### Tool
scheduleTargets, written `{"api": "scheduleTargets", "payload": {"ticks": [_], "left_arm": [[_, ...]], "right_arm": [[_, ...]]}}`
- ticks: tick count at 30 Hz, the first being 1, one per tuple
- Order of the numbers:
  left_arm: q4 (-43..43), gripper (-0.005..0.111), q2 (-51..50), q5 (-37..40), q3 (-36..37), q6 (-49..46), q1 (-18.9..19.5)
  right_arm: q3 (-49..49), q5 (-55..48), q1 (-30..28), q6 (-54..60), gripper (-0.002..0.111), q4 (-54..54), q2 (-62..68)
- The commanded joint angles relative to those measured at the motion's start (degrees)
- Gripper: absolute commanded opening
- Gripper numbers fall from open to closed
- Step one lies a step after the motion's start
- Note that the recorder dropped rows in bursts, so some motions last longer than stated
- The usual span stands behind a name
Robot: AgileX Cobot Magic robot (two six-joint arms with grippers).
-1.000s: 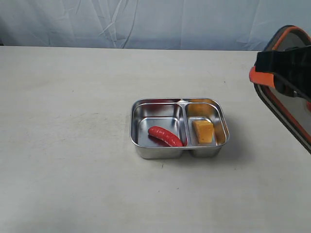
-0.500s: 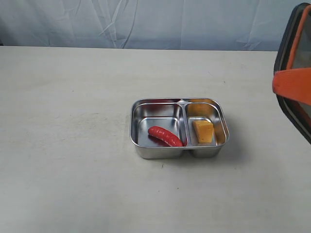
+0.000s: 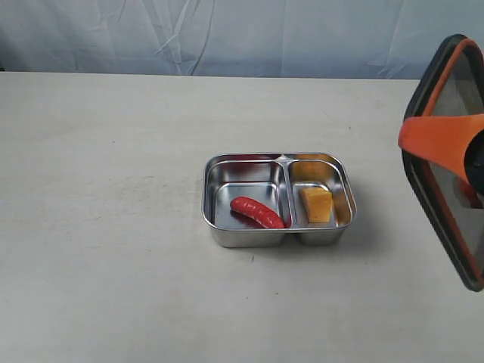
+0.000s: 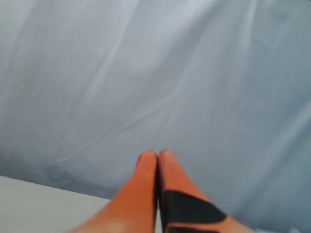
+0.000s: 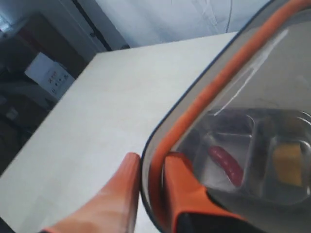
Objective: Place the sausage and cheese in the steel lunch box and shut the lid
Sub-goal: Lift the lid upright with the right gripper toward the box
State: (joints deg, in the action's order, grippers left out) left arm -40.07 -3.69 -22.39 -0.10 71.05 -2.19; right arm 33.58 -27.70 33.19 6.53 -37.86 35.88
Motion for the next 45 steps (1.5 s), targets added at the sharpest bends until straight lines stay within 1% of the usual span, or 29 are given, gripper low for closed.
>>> {"api": "scheduleTargets", "payload": {"ticks": [1, 2, 4, 7, 9, 11, 12, 14, 15, 17, 19, 21, 24, 26, 29, 30, 32, 33, 35, 37, 39, 40, 41, 43, 44, 45], "left_arm": [[-28.42, 0.0, -2.4, -19.99, 0.1, 16.36, -0.3], [-30.68, 0.0, -2.9, -23.24, 0.1, 15.25, -0.3], [-30.69, 0.0, -3.47, -24.77, 0.1, 12.72, -0.3], [-23.69, 0.0, -3.65, -21.8, 0.1, 12.85, -0.3], [-18.96, 0.0, -3.65, -22.9, 0.1, 14.89, -0.3], [-19.23, 0.0, -3.65, -25.57, 0.1, 19.08, -0.3], [-19.86, 0.0, -3.65, -28.48, 0.1, 21.11, -0.3], [-18.73, 0.0, -3.65, -33.77, -0.34, 21.28, -0.3], [-16.74, 0.0, -3.65, -35.93, -0.87, 21.28, -0.3], [-11.34, 0.0, -3.65, -38.29, -2.2, 21.16, -0.3], [-6.73, 0.0, -3.65, -38.83, -4.58, 19.8, -0.3], [-4.33, 0.0, -3.75, -37.99, -7.69, 17.89, -0.3], [-2.9, 0.0, -5.77, -37.44, -12.51, 14.35, -0.18], [-3.45, 0.0, -8.43, -37.07, -15.64, 13.43, -0.18], [-9.01, 0.0, -14.27, -34.02, -20.9, 13.43, -0.18], [-14.18, 0.0, -17.57, -32.02, -23.46, 13.43, -0.18], [-24.16, 0.0, -22.84, -31.97, -26.81, 14.11, -0.18], [-30.71, 0.0, -27.18, -34.36, -27.95, 15.05, -0.28], [-35.66, 0.0, -33.93, -39.21, -28.4, 16.79, -0.28], [-37.5, 0.005, -40.97, -43.55, -28.09, 16.63, -0.28], [-38.88, 0.015, -47.08, -45.32, -27.99, 16.24, -1.04], [-38.88, 0.021, -49.17, -45.31, -27.99, 15.9, -1.87], [-38.62, 0.03, -51.53, -45.2, -27.99, 14.6, -3.28], [-36.84, 0.044, -55.23, -44.58, -27.99, 10.36, -6.68], [-35.53, 0.049, -56.95, -43.95, -27.99, 8.1, -8.98], [-34.04, 0.052, -58.39, -43.22, -27.99, 5.94, -11.62]], "right_arm": [[-2.87, 10.28, 0.1, 10.14, -0.001, -15.7, -0.27], [-3.14, 10.83, 0.1, 12.35, -0.001, -19.04, -0.27], [-3.14, 10.83, 0.1, 15.97, -0.001, -24.02, -0.27], [-3.14, 10.6, 0.1, 20.49, -0.001, -29.93, -0.27], [-3.14, 10.1, 0.1, 21.43, -0.001, -31.98, -0.27], [-3.14, 9.66, 0.1, 21.43, -0.001, -33.06, -0.27], [-3.14, 9.55, 0.1, 21.43, -0.001, -33.64, -0.27], [-3.14, 9.54, 0.1, 21.43, -0.001, -34.68, -0.27], [-3.14, 9.54, 0.1, 21.6, -0.001, -34.69, -0.27], [-3.14, 9.54, 0.1, 21.72, -0.001, -34.69, -0.27], [-3.14, 9.19, 0.1, 22.14, -0.001, -34.69, -0.27], [-3.14, 8.59, 0.1, 22.18, -0.001, -34.46, -0.27], [-3.14, 7.94, 0.1, 22.44, -0.001, -34.46, -0.27], [-3.14, 7.82, 0.1, 22.44, -0.001, -34.57, -0.27], [-3.14, 7.82, 0.1, 22.44, -0.001, -35.7, -0.27], [-3.14, 8.08, 0.1, 22.44, -0.001, -36.45, -0.27], [-3.14, 9.14, 0.1, 23.86, -0.001, -38.48, -0.27], [-3.14, 9.78, 0.1, 25.5, -0.001, -41.06, -0.27], [-3.14, 10.17, 0.1, 30.58, -0.001, -46.88, -0.27], [-3.14, 10.28, 0.1, 35.46, -0.001, -53.68, -0.27], [-3.14, 9.28, 0.1, 40.66, -0.001, -60.55, -0.27], [-3.14, 8.24, 0.1, 42.75, -0.001, -62.09, -0.27], [-3.14, 7.53, 0.1, 44.64, -0.001, -62.09, -0.01], [-3.0, 7.38, 0.1, 44.65, -0.001, -62.09, 0.8], [-3.0, 7.12, 0.1, 44.44, -0.001, -62.09, 1.4], [-3.0, 6.89, 0.1, 44.44, -0.001, -62.09, 2.06]]}}
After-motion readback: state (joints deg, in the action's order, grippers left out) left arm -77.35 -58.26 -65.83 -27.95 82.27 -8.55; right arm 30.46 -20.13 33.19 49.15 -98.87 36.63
